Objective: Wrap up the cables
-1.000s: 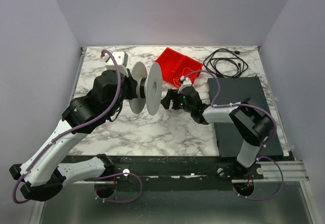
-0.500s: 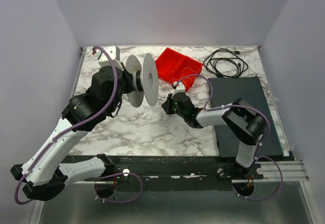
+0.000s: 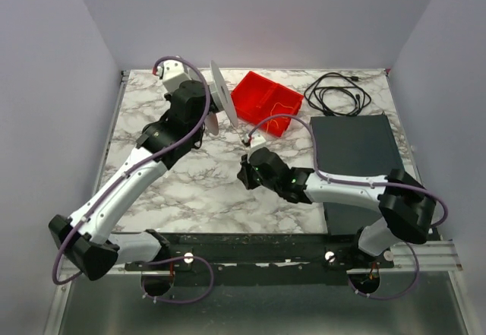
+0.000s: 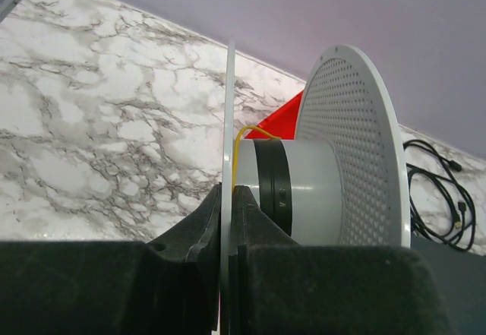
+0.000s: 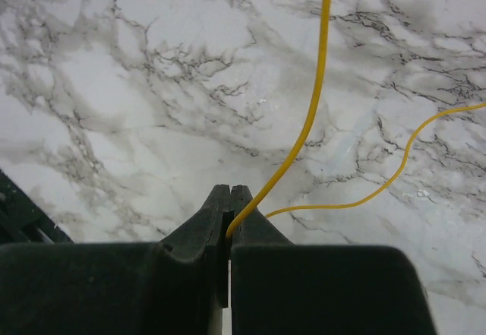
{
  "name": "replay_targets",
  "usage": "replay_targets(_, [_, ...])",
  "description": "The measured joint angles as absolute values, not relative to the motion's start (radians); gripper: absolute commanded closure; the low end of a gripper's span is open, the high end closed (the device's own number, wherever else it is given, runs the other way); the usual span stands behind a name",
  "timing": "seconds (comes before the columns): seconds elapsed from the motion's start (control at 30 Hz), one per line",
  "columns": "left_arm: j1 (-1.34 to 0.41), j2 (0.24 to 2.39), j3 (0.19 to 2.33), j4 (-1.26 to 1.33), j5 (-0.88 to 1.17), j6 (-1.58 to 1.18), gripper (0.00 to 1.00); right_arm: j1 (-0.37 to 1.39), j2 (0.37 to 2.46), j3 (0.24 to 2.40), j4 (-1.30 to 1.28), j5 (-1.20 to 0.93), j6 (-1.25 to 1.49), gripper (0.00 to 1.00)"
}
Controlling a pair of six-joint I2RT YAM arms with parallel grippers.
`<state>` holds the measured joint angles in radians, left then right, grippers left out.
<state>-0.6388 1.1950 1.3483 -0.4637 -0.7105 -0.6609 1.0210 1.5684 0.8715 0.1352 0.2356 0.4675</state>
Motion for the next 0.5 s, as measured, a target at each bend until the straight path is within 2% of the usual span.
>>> replay_targets(0.27, [-0.622, 1.336, 1.336, -0.32, -0.744, -0.585, 1.0, 1.056, 1.407, 1.034, -0.153, 0.282, 0.363, 0.99])
replay_targets(0.5, [-0.623, 1.348, 1.242, -0.226, -0.697, -0.476, 1.0, 1.056, 1.4, 1.214, -0.287, 0.452, 0.236, 0.99])
